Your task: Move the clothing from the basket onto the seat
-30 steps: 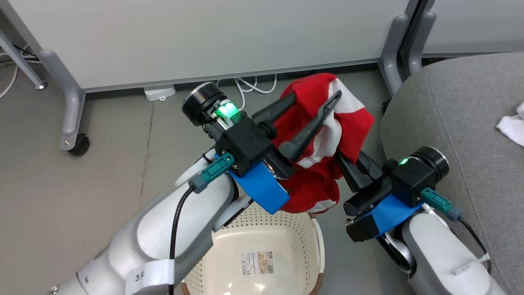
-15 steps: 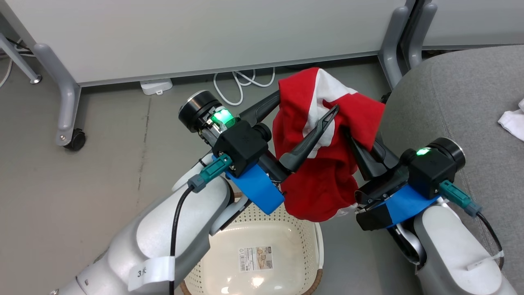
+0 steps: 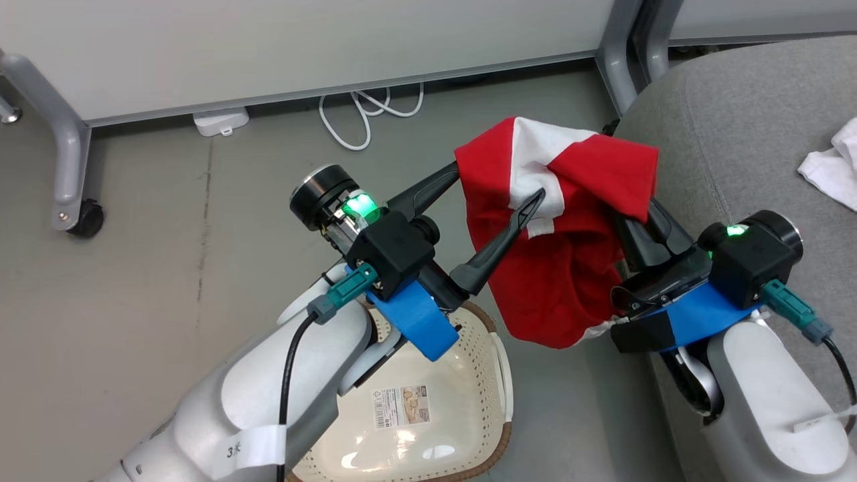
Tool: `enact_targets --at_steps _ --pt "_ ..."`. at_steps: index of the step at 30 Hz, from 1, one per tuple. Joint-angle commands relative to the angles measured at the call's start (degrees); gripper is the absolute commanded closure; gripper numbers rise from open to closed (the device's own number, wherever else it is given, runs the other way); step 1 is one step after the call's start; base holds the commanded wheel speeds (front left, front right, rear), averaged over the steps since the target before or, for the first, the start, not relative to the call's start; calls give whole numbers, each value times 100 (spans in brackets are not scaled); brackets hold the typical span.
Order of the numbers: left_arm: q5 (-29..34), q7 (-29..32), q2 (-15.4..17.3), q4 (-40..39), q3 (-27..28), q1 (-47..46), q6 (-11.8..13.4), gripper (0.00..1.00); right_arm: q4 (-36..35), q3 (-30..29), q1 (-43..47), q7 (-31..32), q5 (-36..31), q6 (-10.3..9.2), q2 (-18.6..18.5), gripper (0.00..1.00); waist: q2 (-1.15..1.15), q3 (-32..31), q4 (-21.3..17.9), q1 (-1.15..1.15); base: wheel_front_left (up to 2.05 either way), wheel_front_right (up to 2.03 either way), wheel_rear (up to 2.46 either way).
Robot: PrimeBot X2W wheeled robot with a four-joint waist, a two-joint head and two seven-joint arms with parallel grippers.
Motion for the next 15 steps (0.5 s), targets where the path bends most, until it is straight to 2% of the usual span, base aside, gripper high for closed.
enact_targets --at_steps 1,15 --pt "-17 -28 21 17 4 39 -8 0 -38 -62 33 -21 -51 1 20 100 0 63 -78 0 0 0 0" --pt "46 -28 194 42 -117 107 -8 0 -200 -607 156 -21 -107 1 148 100 0 329 -651 0 0 0 0"
